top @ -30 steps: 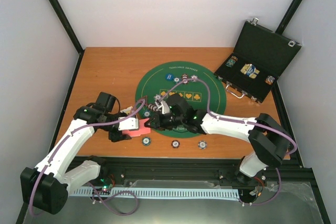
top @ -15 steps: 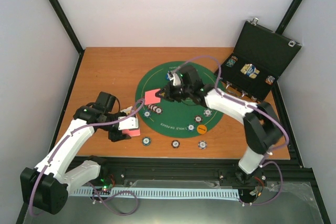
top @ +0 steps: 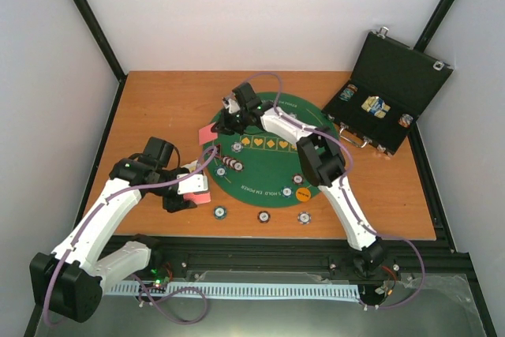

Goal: Distribute texas hold em gaming equipment

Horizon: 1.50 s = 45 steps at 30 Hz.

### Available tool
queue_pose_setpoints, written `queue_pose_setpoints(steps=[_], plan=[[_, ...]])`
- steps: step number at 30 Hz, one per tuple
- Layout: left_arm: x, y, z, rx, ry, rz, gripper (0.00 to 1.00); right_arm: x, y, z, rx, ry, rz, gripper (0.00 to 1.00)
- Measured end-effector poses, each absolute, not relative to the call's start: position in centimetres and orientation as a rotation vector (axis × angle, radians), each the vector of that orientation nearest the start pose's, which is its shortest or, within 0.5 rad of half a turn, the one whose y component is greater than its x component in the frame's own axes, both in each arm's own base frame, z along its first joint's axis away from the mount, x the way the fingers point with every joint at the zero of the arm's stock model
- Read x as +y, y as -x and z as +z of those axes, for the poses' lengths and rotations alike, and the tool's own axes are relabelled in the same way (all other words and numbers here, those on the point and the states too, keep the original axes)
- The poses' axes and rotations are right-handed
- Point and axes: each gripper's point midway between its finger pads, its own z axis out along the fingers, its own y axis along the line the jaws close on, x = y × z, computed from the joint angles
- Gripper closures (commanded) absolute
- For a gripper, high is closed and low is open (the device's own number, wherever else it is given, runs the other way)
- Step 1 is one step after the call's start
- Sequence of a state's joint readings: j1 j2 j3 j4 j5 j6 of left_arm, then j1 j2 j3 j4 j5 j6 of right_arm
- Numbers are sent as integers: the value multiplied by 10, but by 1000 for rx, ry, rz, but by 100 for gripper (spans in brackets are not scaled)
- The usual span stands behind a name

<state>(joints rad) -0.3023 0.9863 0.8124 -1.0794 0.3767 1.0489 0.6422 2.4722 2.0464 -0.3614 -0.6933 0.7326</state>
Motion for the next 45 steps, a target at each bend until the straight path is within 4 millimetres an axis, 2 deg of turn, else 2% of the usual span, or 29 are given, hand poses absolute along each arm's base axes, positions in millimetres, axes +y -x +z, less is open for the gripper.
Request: queue_pose_setpoints(steps=[2,6,9,12,14,16,17,20,25,27,30,33,35,36,37,38,41,45], plan=[[-120,-171,128,2055,-1747,-323,46,468,-442,77,2621,276,1403,97],[-119,-169,128,2064,-1747,-329,46,471,-452,66,2642,265,1389,97],[-119,-167,127,2070,-1750,-334,46,464,-453,58,2681,242,1351,88],[-118,-167,127,2072,-1750,-335,46,456,-456,54,2703,232,1303,60],[-118,-167,127,2072,-1750,-335,46,449,-458,51,2716,233,1266,54],[-118,-166,128,2070,-1750,-334,46,444,-460,48,2727,230,1230,39],[-118,-166,128,2070,-1750,-333,46,442,-460,47,2734,226,1213,35],[-118,-166,128,2070,-1750,-334,46,438,-462,47,2734,241,1183,31],[-118,-165,128,2073,-1750,-340,47,426,-463,56,2747,234,1086,30],[-119,-164,128,2076,-1747,-346,47,421,-464,66,2738,233,1063,30],[-119,-164,131,2079,-1739,-350,47,412,-460,95,2708,236,1055,30],[-119,-166,133,2076,-1732,-346,47,401,-442,125,2670,242,1076,31],[-119,-166,134,2078,-1729,-346,47,390,-421,144,2643,243,1103,31],[-119,-166,134,2077,-1728,-346,47,380,-399,139,2653,233,1120,31],[-119,-166,134,2077,-1728,-346,47,378,-391,159,2619,245,1140,30],[-119,-165,134,2079,-1728,-347,47,374,-378,168,2579,253,1174,30],[-119,-165,134,2080,-1728,-347,47,361,-330,179,2538,256,1239,30],[-119,-165,134,2078,-1726,-349,47,369,-264,183,2491,327,1338,29]])
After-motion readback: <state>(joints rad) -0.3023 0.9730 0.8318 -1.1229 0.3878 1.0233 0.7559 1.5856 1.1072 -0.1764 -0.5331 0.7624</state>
